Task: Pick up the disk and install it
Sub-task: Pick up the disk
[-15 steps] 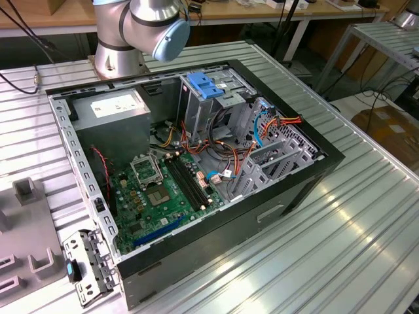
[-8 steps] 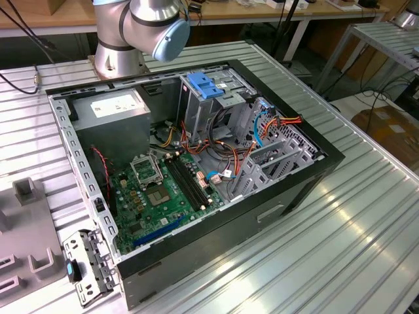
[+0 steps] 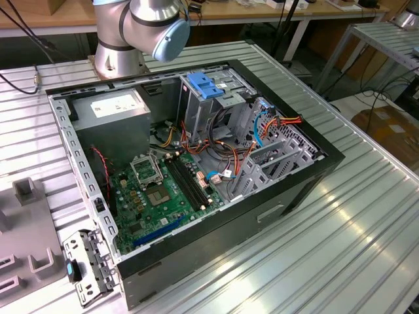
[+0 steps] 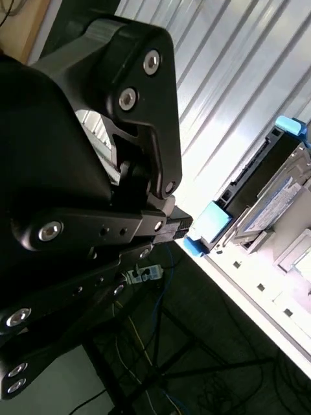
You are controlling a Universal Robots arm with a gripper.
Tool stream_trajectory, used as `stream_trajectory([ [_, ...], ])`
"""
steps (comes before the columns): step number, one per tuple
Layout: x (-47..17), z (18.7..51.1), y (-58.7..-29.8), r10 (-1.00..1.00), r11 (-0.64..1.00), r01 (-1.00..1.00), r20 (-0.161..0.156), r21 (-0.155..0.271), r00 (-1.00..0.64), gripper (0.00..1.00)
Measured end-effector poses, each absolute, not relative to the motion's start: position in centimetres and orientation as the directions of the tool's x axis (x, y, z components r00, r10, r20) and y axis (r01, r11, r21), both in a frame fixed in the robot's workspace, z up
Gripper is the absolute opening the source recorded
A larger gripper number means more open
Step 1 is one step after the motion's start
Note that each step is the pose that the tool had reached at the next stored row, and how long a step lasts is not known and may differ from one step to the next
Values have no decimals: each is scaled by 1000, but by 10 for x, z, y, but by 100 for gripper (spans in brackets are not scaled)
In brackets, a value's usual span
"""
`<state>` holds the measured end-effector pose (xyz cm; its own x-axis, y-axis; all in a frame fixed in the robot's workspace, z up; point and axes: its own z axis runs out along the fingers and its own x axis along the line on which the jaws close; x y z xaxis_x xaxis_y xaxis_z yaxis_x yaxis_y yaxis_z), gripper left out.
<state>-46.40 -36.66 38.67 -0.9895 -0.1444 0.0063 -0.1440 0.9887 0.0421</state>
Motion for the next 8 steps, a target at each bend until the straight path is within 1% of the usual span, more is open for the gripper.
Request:
stream_trajectory([
  [8,-464,387,-367,-239,970,-238,6,42,-971,11],
])
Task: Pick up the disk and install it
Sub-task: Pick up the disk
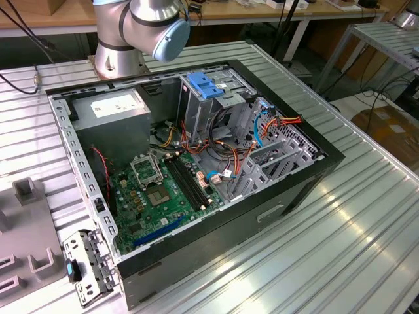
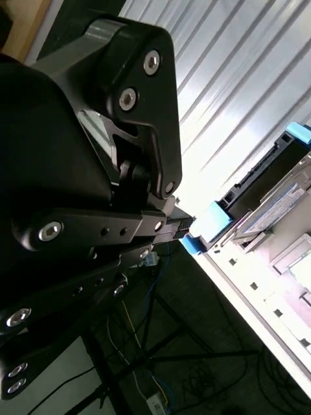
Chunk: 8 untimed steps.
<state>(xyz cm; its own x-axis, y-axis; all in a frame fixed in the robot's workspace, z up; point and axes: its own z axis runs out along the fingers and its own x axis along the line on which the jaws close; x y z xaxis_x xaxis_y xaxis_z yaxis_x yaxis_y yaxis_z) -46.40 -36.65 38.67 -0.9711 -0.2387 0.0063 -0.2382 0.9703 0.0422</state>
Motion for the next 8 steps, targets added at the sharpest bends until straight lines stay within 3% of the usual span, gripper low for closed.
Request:
stream_trajectory([
  [8,-464,387,-367,-323,946,-323,6,42,-946,11],
])
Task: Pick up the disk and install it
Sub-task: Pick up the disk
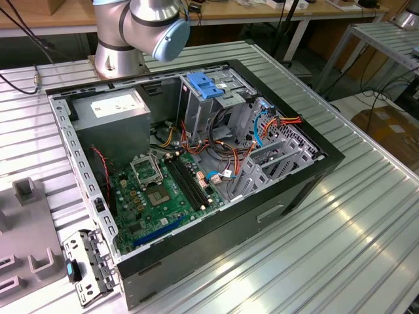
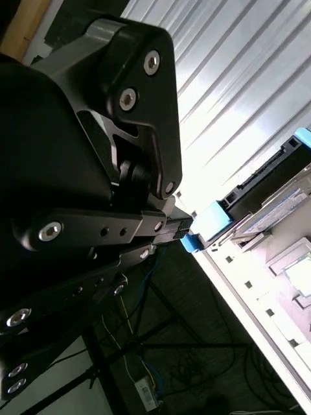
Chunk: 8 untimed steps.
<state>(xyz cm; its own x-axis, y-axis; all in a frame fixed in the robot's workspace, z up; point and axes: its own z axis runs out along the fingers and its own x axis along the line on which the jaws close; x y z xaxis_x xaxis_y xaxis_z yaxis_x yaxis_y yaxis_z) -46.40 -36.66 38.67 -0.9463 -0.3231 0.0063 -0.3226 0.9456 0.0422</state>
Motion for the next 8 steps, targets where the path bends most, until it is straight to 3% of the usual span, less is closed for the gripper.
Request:
stream_trajectory([
  [8,-464,387,-367,-404,914,-404,6,42,-915,11],
])
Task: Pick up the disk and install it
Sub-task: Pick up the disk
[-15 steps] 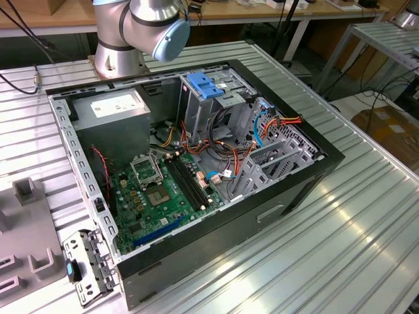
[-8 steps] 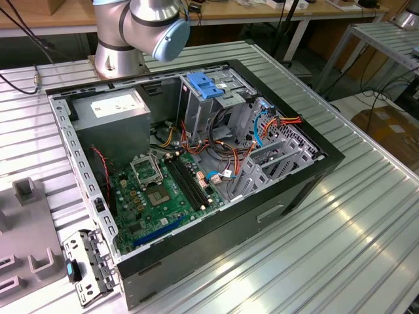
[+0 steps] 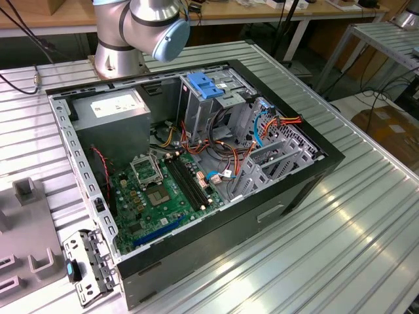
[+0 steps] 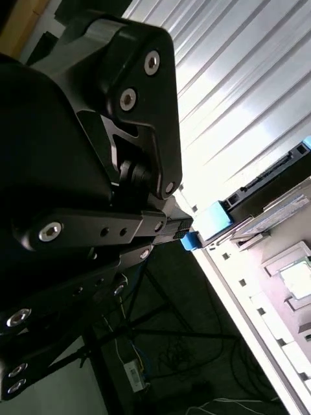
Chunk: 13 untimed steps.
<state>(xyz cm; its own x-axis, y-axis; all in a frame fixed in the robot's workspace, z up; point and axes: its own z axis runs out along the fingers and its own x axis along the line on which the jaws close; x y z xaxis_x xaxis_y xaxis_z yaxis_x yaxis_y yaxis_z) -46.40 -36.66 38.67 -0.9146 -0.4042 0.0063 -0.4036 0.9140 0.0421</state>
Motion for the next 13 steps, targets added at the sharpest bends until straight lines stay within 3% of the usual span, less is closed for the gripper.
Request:
stream_trajectory([
  [13,-464,387,-367,-510,860,-509,6,42,-860,11],
])
